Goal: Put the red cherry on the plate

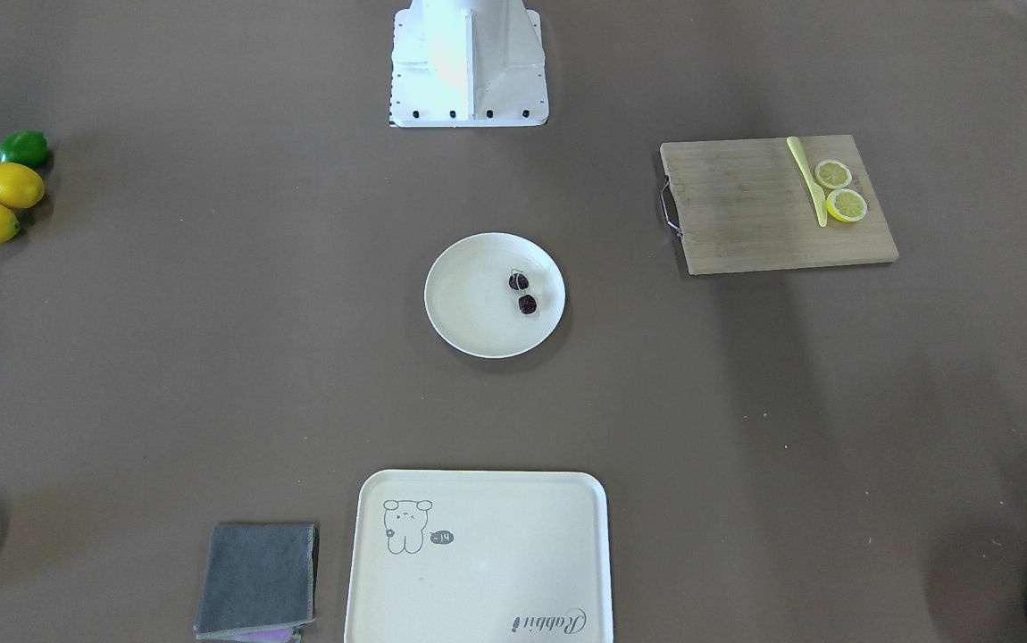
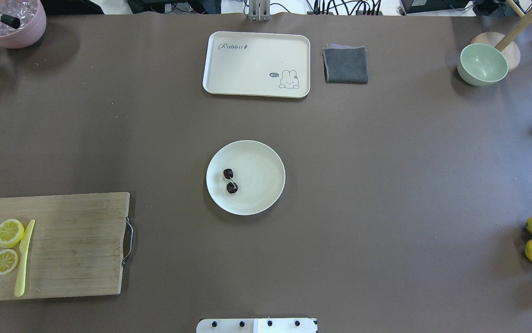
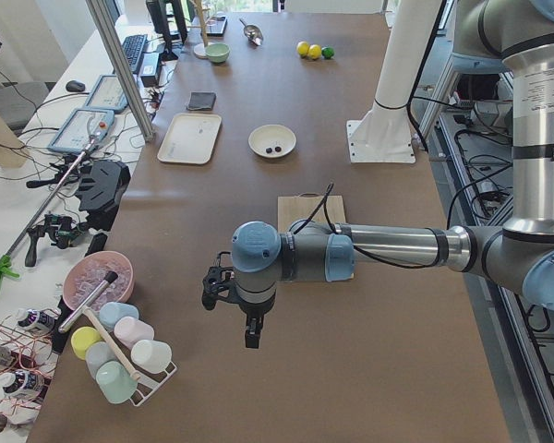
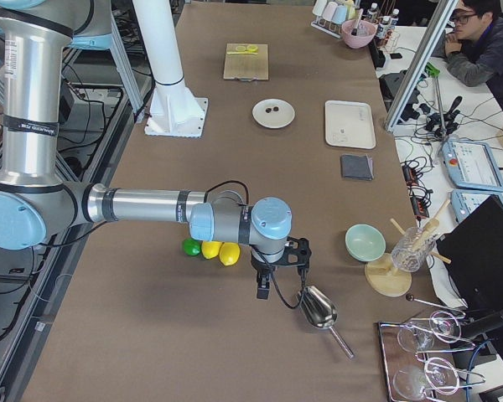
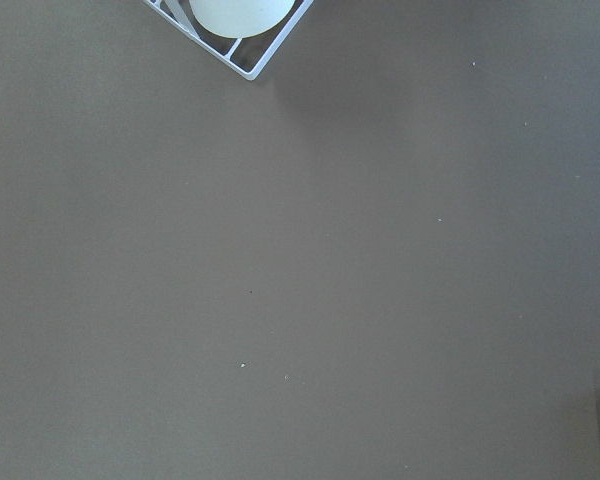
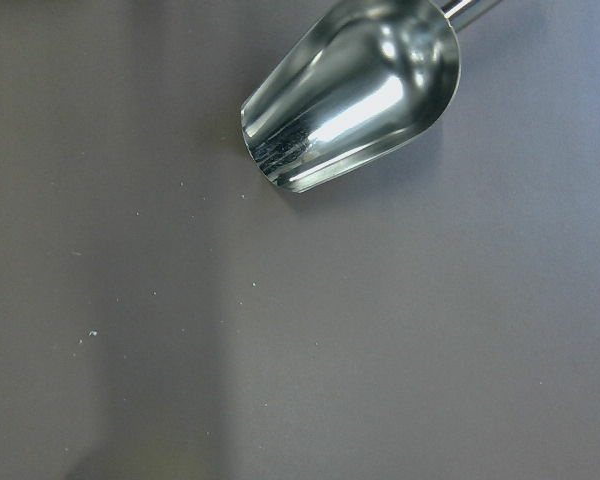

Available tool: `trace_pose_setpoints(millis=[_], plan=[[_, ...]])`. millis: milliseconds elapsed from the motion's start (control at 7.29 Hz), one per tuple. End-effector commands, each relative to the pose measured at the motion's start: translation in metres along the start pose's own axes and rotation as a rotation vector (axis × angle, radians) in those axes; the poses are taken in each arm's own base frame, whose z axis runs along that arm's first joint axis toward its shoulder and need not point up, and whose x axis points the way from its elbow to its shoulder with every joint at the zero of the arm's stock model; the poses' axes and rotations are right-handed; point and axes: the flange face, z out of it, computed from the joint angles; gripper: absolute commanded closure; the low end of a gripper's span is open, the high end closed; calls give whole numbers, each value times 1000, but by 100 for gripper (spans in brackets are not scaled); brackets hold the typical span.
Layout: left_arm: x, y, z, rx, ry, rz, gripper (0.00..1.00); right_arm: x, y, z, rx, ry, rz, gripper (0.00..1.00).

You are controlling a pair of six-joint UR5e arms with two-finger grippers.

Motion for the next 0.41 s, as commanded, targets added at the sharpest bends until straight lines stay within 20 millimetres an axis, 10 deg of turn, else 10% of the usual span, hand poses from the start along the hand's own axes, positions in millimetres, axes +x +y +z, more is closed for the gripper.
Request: trace_pose_setpoints(millis=[0, 274], plan=[[1, -1, -1, 2, 0, 3, 2, 0, 0, 1, -1, 0, -2, 0], [0, 2, 1, -2, 0, -1, 2, 3, 6, 4, -9, 0, 5, 0]])
